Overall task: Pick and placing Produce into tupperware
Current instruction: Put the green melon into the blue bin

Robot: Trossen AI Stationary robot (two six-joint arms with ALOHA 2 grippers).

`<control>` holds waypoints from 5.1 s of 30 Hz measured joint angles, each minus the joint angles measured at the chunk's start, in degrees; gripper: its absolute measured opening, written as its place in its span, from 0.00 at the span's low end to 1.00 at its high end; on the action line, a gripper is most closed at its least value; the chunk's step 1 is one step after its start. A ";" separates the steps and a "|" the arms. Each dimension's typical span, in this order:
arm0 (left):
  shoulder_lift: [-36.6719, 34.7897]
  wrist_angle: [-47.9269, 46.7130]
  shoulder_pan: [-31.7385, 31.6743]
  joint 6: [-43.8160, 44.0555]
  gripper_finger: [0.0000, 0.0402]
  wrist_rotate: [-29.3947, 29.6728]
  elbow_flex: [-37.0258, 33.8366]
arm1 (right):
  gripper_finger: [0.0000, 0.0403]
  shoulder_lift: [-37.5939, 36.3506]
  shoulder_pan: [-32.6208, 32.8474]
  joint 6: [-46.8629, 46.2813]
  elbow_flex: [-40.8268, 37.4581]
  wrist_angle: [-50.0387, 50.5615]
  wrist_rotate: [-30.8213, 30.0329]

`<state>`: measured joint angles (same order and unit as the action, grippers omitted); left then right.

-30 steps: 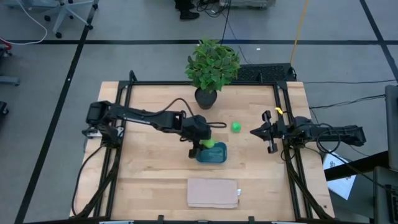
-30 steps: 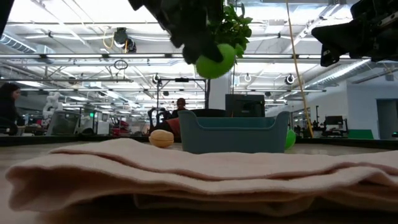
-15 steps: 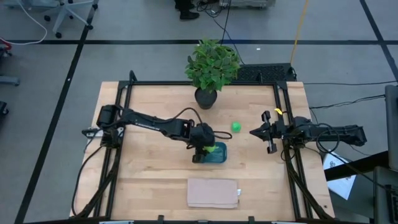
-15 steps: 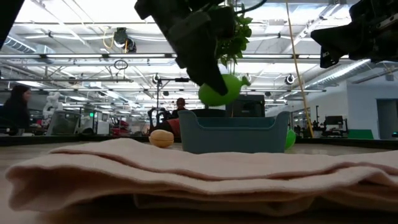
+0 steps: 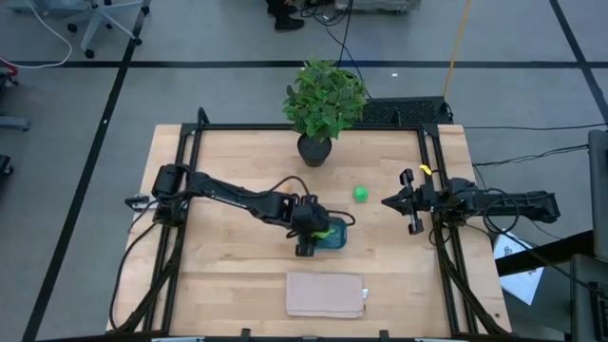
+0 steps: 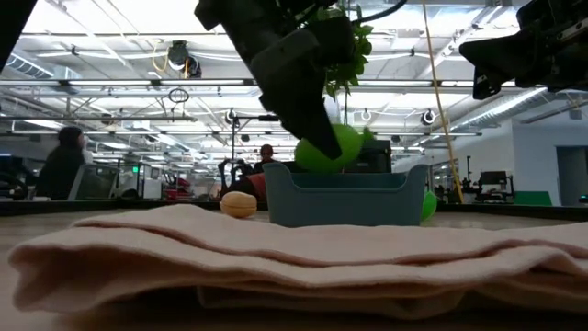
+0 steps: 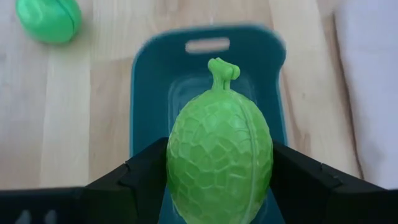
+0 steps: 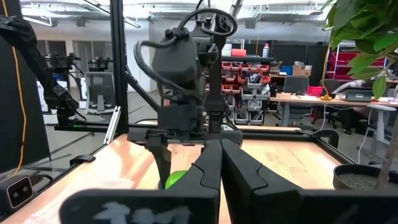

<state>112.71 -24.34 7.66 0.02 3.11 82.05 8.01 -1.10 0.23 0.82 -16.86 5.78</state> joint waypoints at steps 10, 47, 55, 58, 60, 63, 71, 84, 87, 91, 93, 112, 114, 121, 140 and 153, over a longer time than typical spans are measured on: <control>2.34 0.71 -0.01 -2.70 0.60 -0.01 0.03 | 0.00 0.08 0.02 -1.07 0.00 0.46 0.00; 3.51 0.22 -1.53 8.20 0.60 0.08 -0.01 | 0.00 0.11 0.02 -1.07 0.00 0.42 0.02; 4.30 0.64 -0.74 11.15 0.60 1.17 -0.08 | 0.00 0.11 0.02 -1.07 0.00 0.42 0.00; 4.76 0.71 -0.07 11.71 0.60 2.27 -0.03 | 0.00 0.11 0.02 -1.07 0.00 0.43 0.00; 4.82 0.75 0.54 11.73 0.60 3.08 -0.08 | 0.00 0.11 0.01 -1.06 0.00 0.42 0.01; 4.73 1.79 1.36 11.71 0.60 3.70 -0.06 | 0.00 0.11 0.00 -1.07 -0.02 0.42 0.02; 5.47 2.16 2.18 10.77 0.60 5.10 -0.03 | 0.00 0.11 0.02 -1.07 0.00 0.44 0.02; 6.00 1.75 1.33 10.81 0.60 2.02 -0.03 | 0.00 0.11 0.00 -1.07 0.00 0.44 0.02; 6.01 1.42 1.36 10.78 0.60 1.58 -0.03 | 0.00 0.11 0.01 -1.07 0.00 0.45 0.01; 6.02 0.75 1.33 10.18 0.60 1.43 -0.03 | 0.00 0.11 0.00 -1.07 0.00 0.46 0.00; 6.04 0.15 1.21 10.20 0.60 1.41 -0.03 | 0.00 0.11 0.02 -1.07 -0.01 0.45 0.00; 6.05 0.12 0.24 8.47 0.60 -1.19 -0.03 | 0.00 0.11 0.02 -1.07 0.00 0.45 0.02; 6.05 0.20 0.24 8.47 0.60 -1.25 -0.03 | 0.00 0.11 0.00 -1.07 0.00 0.46 0.00; 6.05 0.16 0.24 8.19 0.60 -2.07 -0.03 | 0.00 0.11 0.01 -1.09 -0.02 0.44 0.02; 6.05 0.62 0.24 6.48 0.71 -3.25 -0.23 | 0.00 0.11 0.01 -1.08 -0.01 0.45 0.01; 6.05 -0.38 0.24 4.88 0.73 -3.03 0.53 | 0.00 0.11 0.01 -1.08 -0.02 0.45 0.01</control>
<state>118.76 -24.73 7.90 4.90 0.08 82.58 8.12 -1.10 -0.85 0.80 -16.41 5.79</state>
